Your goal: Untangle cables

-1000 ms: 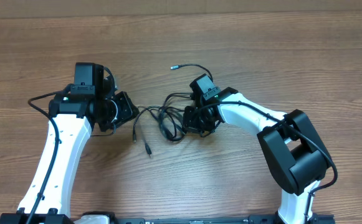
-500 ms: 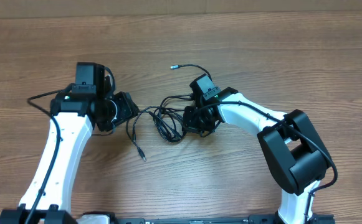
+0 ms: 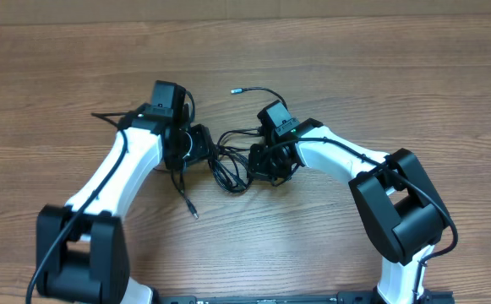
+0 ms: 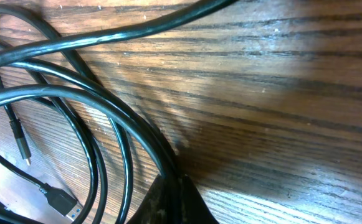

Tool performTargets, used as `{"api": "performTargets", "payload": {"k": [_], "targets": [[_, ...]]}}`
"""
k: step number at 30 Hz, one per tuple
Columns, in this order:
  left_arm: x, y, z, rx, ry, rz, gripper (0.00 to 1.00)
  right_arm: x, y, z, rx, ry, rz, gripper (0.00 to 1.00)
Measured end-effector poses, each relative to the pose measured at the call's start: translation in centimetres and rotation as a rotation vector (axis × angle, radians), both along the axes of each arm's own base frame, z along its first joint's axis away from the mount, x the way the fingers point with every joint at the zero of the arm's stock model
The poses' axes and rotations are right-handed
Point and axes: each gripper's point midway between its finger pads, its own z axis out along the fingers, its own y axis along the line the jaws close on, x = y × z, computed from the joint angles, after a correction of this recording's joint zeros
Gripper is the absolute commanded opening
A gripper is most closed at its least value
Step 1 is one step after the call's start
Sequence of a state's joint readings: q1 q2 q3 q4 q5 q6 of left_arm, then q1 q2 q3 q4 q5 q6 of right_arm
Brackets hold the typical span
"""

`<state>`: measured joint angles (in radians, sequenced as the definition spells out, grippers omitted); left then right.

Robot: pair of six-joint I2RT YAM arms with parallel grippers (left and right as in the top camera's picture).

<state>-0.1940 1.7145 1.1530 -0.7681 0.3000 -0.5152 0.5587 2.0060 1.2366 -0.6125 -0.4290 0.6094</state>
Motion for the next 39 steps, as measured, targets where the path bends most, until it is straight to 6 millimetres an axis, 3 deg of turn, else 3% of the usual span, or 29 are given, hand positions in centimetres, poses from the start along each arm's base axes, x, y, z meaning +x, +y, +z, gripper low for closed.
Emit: {"api": "performTargets", "payload": {"k": [2, 5, 9, 20, 26, 32, 39], "targets": [[-0.1, 0.0, -1.3, 0.007, 0.034, 0.0, 0.04, 0.0, 0.0, 0.0, -0.001, 0.001, 0.001, 0.05], [-0.4, 0.1, -2.8, 0.016, 0.078, -0.003, 0.04, 0.0, 0.0, 0.0, 0.001, 0.0, 0.0, 0.05], [-0.3, 0.5, -2.5, -0.012, 0.097, 0.017, 0.04, 0.0, 0.0, 0.0, 0.001, 0.0, 0.001, 0.05], [-0.1, 1.7, 3.2, -0.107, 0.038, -0.007, 0.04, 0.1, 0.1, 0.0, 0.005, -0.003, 0.001, 0.05], [-0.7, 3.0, 3.0, -0.024, 0.043, -0.019, 0.12, 0.0, 0.1, 0.0, 0.003, 0.001, 0.001, 0.05], [-1.6, 5.5, 2.2, 0.121, 0.082, 0.002, 0.45, 0.0, 0.0, 0.0, 0.0, 0.001, 0.001, 0.05], [-1.9, 6.4, 2.0, 0.173, 0.093, 0.013, 0.49, 0.0, 0.0, 0.0, 0.001, 0.0, 0.001, 0.06]]}}
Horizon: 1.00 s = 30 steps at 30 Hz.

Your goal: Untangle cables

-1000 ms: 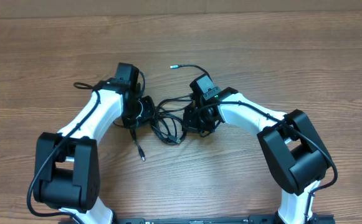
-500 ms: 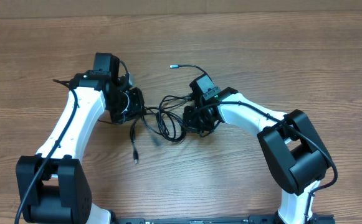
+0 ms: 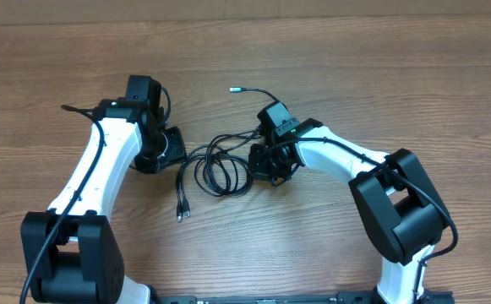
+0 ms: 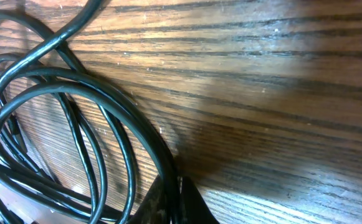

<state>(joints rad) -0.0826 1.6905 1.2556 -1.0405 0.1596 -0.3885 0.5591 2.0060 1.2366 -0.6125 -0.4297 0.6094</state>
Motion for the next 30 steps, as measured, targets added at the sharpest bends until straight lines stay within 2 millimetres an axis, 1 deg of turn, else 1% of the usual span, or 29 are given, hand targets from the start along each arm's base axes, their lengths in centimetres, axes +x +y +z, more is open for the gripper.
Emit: {"api": "performTargets", "payload": {"k": [5, 8, 12, 16, 23, 24, 25, 26, 27, 28, 29, 30], "targets": [[-0.1, -0.7, 0.1, -0.036, 0.003, -0.007, 0.49, 0.0, 0.0, 0.0, 0.0, 0.0, 0.0, 0.08], [-0.2, -1.3, 0.1, -0.044, 0.004, -0.021, 0.52, 0.0, 0.0, 0.0, 0.0, 0.0, 0.0, 0.09], [-0.7, -2.7, -0.2, -0.051, 0.014, -0.045, 0.54, 0.0, 0.0, 0.0, -0.001, 0.0, 0.0, 0.09], [-1.7, -4.4, -1.3, -0.055, 0.031, -0.067, 0.56, 0.0, 0.0, 0.0, 0.0, 0.0, 0.0, 0.09], [-3.3, -6.8, -3.5, -0.06, 0.046, -0.09, 0.54, 0.0, 0.0, 0.0, -0.001, 0.001, 0.0, 0.1], [-3.5, -7.0, -3.8, -0.06, 0.05, -0.091, 0.52, 0.0, 0.0, 0.0, -0.001, 0.001, 0.0, 0.1], [-3.7, -7.3, -4.0, -0.06, 0.05, -0.094, 0.43, 0.0, 0.0, 0.0, -0.001, 0.001, 0.0, 0.12], [-3.8, -7.5, -4.1, -0.06, 0.053, -0.093, 0.31, 0.0, 0.0, 0.0, -0.001, 0.001, 0.0, 0.14], [-3.9, -7.7, -4.2, -0.06, 0.053, -0.095, 0.16, 0.0, 0.0, 0.0, -0.001, 0.002, -0.001, 0.14], [-3.9, -7.8, -4.2, -0.061, 0.051, -0.096, 0.04, 0.0, 0.0, 0.0, -0.001, 0.001, 0.001, 0.13], [-3.9, -7.8, -4.2, -0.059, 0.049, -0.095, 0.04, 0.0, 0.0, 0.0, -0.001, 0.0, 0.001, 0.04], [-3.8, -7.8, -4.3, -0.054, 0.046, -0.094, 0.04, 0.0, 0.0, 0.0, -0.002, 0.0, 0.003, 0.04]]}}
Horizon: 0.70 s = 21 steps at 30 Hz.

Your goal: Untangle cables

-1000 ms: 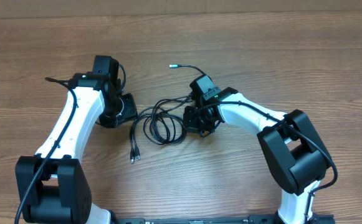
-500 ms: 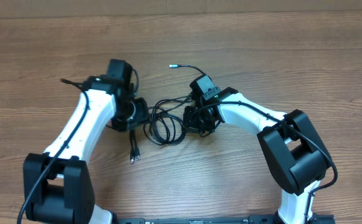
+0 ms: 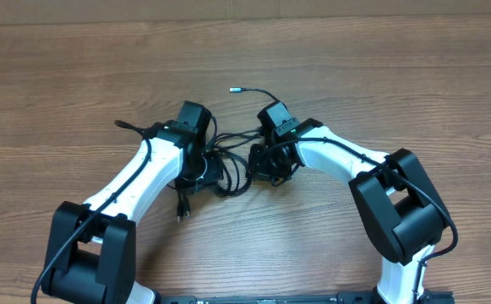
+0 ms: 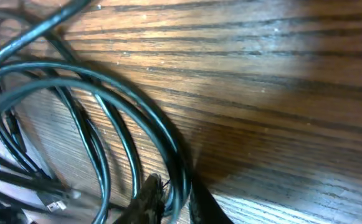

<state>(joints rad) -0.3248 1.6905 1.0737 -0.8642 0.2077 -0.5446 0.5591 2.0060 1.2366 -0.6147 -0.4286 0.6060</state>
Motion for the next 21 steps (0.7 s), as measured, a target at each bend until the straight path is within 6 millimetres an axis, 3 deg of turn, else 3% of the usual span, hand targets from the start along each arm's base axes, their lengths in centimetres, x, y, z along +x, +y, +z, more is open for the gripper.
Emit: {"api": "performTargets", "payload": {"k": [7, 12, 15, 21], "targets": [[0.7, 1.3, -0.2, 0.082, -0.057, -0.096, 0.04, -0.4, -0.3, 0.2, -0.006, 0.01, 0.017, 0.04], [1.6, 2.5, -0.3, 0.163, -0.111, -0.193, 0.04, 0.5, -0.6, 2.3, -0.031, -0.088, 0.014, 0.04], [2.6, 2.7, -0.2, 0.19, -0.163, -0.266, 0.09, 0.7, -0.3, 3.6, -0.043, -0.143, 0.022, 0.05], [3.6, 2.9, 0.0, 0.219, -0.22, -0.356, 0.16, 0.7, -0.4, 3.5, -0.074, -0.163, 0.024, 0.09]]}}
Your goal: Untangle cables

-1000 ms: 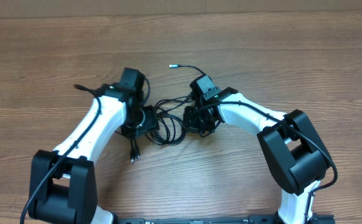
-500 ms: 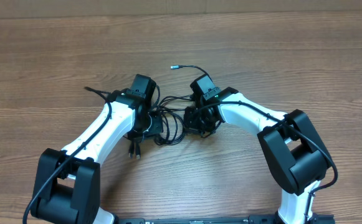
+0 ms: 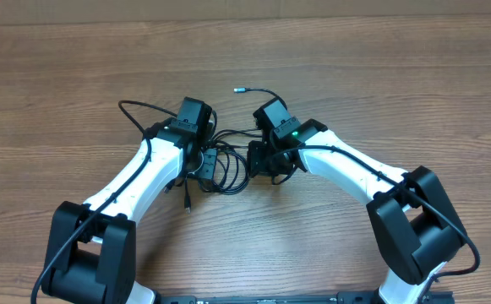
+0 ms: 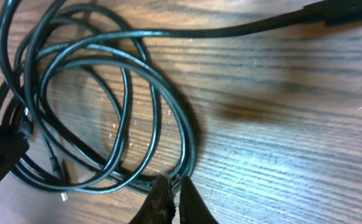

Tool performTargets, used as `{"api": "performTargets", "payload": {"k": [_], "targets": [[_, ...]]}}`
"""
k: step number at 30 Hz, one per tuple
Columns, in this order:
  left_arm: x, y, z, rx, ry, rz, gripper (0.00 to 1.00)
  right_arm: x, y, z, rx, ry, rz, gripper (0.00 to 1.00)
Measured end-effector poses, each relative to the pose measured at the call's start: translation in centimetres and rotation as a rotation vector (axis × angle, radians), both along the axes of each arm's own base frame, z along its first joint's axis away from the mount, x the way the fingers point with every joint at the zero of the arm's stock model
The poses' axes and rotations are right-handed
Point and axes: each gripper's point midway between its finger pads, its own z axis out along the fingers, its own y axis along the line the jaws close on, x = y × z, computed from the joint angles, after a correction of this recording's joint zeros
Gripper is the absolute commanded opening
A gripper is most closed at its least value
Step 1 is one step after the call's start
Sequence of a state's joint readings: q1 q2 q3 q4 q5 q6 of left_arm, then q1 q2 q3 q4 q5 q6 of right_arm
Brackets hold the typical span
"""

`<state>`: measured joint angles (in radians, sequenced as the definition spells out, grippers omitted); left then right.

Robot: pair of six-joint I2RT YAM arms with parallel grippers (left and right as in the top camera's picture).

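A tangle of thin black cables (image 3: 226, 167) lies coiled between my two grippers. One end (image 3: 237, 88) trails toward the far side, another plug (image 3: 186, 205) points toward the near edge. The right wrist view shows the coil (image 4: 115, 106) as several overlapping loops. My right gripper (image 4: 175, 184) has its jaws nearly together on the strand at the coil's near right edge. The left gripper (image 3: 204, 162) is down on the coil's left side; its jaws are hidden under the wrist. A dark blurred part of it borders the coil.
The wooden table (image 3: 397, 76) extends around the tangle. A thin black lead (image 3: 127, 106) arcs out from the left arm's wrist at the far left.
The right gripper has risen, so the whole coil now shows below it, and its jaws have closed to a narrow gap. The left gripper has shifted slightly toward the far side over the coil.
First both grippers were at the tangle, the right one shut on a strand low on the table. Then the left gripper stood farther left with the loops drawn out. Then it was back at the coil and the right jaws were slightly parted. Now the right gripper is higher.
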<state>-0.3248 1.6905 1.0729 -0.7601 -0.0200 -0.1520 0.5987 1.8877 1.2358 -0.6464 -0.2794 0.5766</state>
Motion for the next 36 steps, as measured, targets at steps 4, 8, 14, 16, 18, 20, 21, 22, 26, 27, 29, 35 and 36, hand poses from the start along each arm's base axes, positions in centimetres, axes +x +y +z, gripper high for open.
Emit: {"api": "performTargets", "payload": {"k": [4, 8, 14, 16, 18, 20, 21, 22, 26, 27, 29, 35, 36], "targets": [[0.2, 0.0, 0.0, 0.003, -0.007, -0.022, 0.26, 0.3, -0.3, -0.1, -0.017, -0.011, -0.014, 0.34], [0.0, -0.4, 0.0, -0.024, 0.001, -0.029, 0.39, 0.5, -0.5, -0.1, -0.027, -0.02, -0.017, 0.54], [-0.4, -1.5, 0.1, -0.098, 0.028, 0.009, 0.35, 0.5, -0.6, -0.2, -0.034, -0.025, -0.015, 0.58], [-0.6, -1.6, 0.1, -0.111, 0.04, 0.021, 0.34, 0.5, -0.6, -0.2, -0.034, -0.025, -0.015, 0.58], [-0.9, -1.7, 0.0, -0.114, 0.052, 0.027, 0.34, 0.6, -0.6, -0.2, -0.034, -0.025, -0.016, 0.58], [-1.2, -1.6, 0.0, -0.115, 0.067, 0.036, 0.33, 0.5, -0.6, -0.2, -0.034, -0.025, -0.015, 0.59], [-1.3, -1.6, -0.1, -0.115, 0.074, 0.038, 0.32, 0.5, -0.6, -0.2, -0.034, -0.025, -0.016, 0.59], [-1.5, -1.6, -0.1, -0.113, 0.082, 0.04, 0.32, 0.5, -0.6, -0.2, -0.034, -0.025, -0.015, 0.59], [-1.6, -1.6, -0.3, -0.118, 0.082, 0.041, 0.33, 0.5, -0.6, -0.2, -0.034, -0.025, -0.016, 0.58], [-1.6, -1.6, -0.6, -0.121, 0.077, 0.041, 0.33, 0.5, -0.6, -0.2, -0.034, -0.025, -0.016, 0.59], [-1.8, -1.6, -1.2, -0.125, 0.075, 0.046, 0.33, 0.6, -0.6, -0.2, -0.034, -0.026, -0.015, 0.59], [-3.0, -1.3, -3.1, -0.133, 0.094, 0.08, 0.11, 0.3, -0.8, -0.9, -0.036, -0.023, -0.016, 0.61], [-3.1, -1.3, -3.2, -0.133, 0.094, 0.083, 0.05, 0.2, -0.8, -1.0, -0.037, -0.022, -0.016, 0.61]]}}
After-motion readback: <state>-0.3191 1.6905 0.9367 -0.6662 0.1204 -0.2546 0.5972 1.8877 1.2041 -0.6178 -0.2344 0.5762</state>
